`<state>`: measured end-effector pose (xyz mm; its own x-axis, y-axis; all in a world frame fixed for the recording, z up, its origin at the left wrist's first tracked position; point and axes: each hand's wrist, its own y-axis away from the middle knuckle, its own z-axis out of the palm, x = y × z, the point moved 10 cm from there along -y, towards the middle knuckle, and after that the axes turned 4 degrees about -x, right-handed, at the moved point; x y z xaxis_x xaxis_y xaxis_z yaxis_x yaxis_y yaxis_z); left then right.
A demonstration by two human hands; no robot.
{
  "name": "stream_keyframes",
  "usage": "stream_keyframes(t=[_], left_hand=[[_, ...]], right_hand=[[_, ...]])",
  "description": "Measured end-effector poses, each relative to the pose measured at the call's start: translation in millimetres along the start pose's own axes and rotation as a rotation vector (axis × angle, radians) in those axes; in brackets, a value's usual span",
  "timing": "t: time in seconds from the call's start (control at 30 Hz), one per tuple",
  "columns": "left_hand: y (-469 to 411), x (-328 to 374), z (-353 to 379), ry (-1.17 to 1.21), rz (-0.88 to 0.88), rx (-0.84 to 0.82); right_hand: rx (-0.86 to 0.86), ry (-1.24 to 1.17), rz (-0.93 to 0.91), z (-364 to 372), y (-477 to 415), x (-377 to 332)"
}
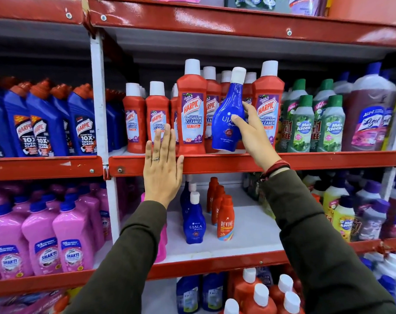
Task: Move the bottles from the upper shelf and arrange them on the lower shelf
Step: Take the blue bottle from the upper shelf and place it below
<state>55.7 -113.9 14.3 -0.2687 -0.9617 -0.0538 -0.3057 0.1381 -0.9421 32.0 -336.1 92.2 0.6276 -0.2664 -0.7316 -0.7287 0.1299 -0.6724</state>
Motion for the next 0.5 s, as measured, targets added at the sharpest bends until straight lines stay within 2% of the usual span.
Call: stream_keyframes(t=[0.2, 0.5], left_hand=[[7.8, 3.7, -4.3, 0.077, 0.057, 0.005], [74.0, -12.8, 2.8, 0.163, 0.017, 0.026]], right_hand=[[-0.125, -0.036, 0.009, 24.3, 45.9, 0.6], [-0.213, -0.039, 0.015, 56.5, 125.4, 67.4]])
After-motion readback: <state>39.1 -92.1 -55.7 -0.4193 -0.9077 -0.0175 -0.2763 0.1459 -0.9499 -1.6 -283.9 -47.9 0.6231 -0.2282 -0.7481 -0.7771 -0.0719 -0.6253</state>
